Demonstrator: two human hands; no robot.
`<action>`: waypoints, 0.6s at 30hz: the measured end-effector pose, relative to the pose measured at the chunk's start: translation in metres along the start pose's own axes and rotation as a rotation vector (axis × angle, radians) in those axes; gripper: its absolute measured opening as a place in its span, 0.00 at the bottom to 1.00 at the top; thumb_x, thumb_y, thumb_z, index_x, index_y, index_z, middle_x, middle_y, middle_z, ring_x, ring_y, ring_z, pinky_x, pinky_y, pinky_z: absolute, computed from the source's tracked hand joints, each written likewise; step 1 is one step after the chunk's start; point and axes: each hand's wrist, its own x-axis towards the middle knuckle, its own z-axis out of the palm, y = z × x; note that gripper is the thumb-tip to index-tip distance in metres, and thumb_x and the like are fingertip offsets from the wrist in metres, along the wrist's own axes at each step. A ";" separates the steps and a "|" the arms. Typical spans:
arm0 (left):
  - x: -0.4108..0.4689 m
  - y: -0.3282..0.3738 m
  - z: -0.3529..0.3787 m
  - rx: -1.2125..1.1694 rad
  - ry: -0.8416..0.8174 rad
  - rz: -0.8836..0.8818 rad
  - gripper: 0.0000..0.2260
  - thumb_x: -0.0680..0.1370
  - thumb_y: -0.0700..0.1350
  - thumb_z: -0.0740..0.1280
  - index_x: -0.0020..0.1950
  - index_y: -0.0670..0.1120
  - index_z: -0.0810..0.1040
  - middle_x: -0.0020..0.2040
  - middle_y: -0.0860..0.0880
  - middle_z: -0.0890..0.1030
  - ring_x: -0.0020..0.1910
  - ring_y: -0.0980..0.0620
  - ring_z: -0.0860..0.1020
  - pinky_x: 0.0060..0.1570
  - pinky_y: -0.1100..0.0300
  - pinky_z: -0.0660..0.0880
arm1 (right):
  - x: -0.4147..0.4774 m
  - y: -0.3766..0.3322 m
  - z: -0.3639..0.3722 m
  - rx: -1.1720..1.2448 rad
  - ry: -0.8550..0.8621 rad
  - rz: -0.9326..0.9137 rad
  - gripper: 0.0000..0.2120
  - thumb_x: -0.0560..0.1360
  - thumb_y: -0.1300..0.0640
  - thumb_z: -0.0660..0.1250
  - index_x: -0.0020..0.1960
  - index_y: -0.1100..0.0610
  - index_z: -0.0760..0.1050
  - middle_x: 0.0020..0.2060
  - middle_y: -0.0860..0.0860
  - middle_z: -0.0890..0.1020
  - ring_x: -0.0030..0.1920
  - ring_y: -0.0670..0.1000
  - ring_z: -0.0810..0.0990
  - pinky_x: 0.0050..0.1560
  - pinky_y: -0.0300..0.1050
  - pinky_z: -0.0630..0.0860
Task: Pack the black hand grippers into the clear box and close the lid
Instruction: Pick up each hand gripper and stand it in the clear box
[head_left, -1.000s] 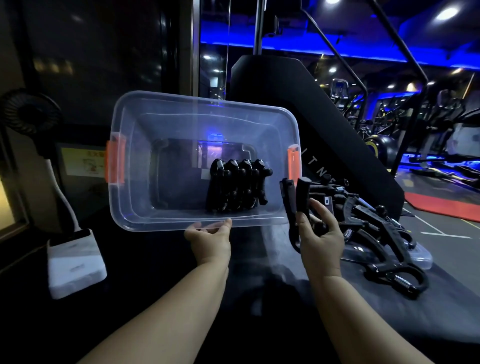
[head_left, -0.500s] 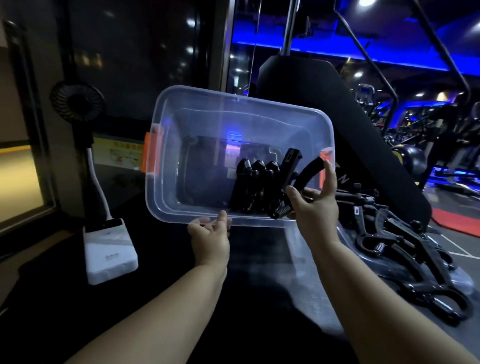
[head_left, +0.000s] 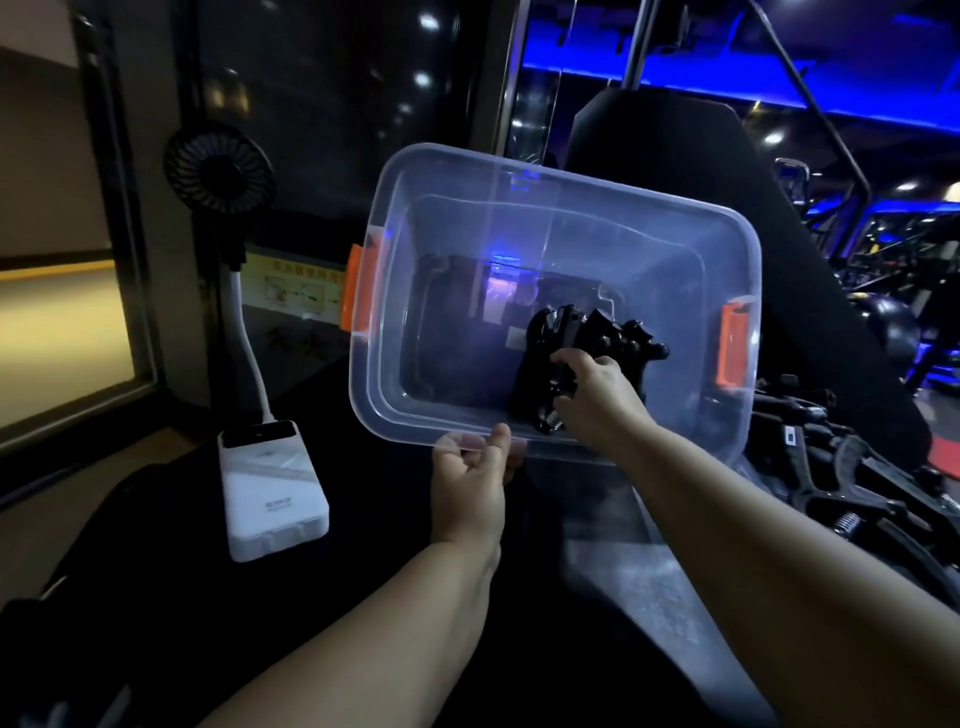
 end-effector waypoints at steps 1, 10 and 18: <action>0.000 0.000 0.000 0.000 0.006 0.002 0.09 0.77 0.44 0.67 0.44 0.46 0.67 0.34 0.50 0.80 0.35 0.55 0.78 0.43 0.59 0.74 | 0.003 -0.002 0.001 -0.038 -0.011 -0.013 0.27 0.72 0.60 0.64 0.69 0.44 0.67 0.60 0.54 0.69 0.53 0.56 0.76 0.54 0.45 0.74; 0.003 -0.005 -0.001 -0.045 -0.017 -0.002 0.09 0.77 0.43 0.67 0.44 0.46 0.66 0.37 0.45 0.83 0.35 0.53 0.80 0.41 0.60 0.75 | 0.029 -0.015 0.011 -0.252 -0.103 -0.097 0.26 0.71 0.55 0.72 0.67 0.50 0.68 0.60 0.57 0.72 0.56 0.58 0.76 0.53 0.47 0.75; 0.001 -0.003 -0.001 -0.071 -0.061 -0.021 0.09 0.78 0.42 0.66 0.45 0.45 0.66 0.36 0.47 0.84 0.34 0.59 0.80 0.41 0.64 0.76 | 0.054 -0.025 0.017 -0.334 -0.202 -0.112 0.26 0.70 0.52 0.74 0.65 0.52 0.68 0.55 0.55 0.78 0.54 0.57 0.77 0.45 0.43 0.71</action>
